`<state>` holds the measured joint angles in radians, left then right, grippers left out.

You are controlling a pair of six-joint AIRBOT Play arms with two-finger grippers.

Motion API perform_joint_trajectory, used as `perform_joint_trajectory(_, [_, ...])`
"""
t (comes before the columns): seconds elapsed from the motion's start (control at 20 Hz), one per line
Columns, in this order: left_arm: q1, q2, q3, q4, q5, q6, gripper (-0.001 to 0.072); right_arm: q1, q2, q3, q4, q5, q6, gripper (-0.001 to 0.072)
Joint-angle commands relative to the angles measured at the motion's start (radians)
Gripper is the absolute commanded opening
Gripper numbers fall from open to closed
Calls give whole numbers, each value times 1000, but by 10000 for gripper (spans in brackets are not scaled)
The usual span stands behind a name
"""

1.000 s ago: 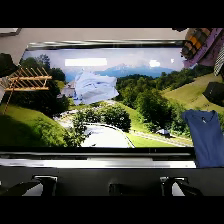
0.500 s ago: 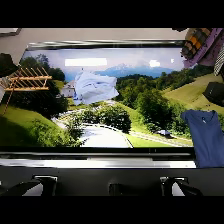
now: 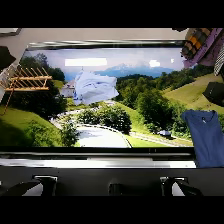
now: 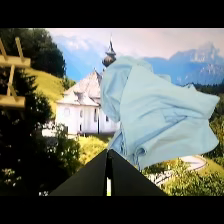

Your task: Fold the clothes and pants, and hang the long-sleeved shirts on hangers.

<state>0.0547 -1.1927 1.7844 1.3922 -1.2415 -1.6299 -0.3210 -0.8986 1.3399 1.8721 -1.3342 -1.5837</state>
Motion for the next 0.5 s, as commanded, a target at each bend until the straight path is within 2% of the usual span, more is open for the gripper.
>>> perform_joint_trajectory(0.0, [0, -1, 0, 0, 132, 7, 18, 0, 1, 0, 0, 0, 0, 33])
perform_joint_trajectory(0.45, [0, 1, 0, -5, 161, 6, 18, 0, 1, 0, 0, 0, 0, 33])
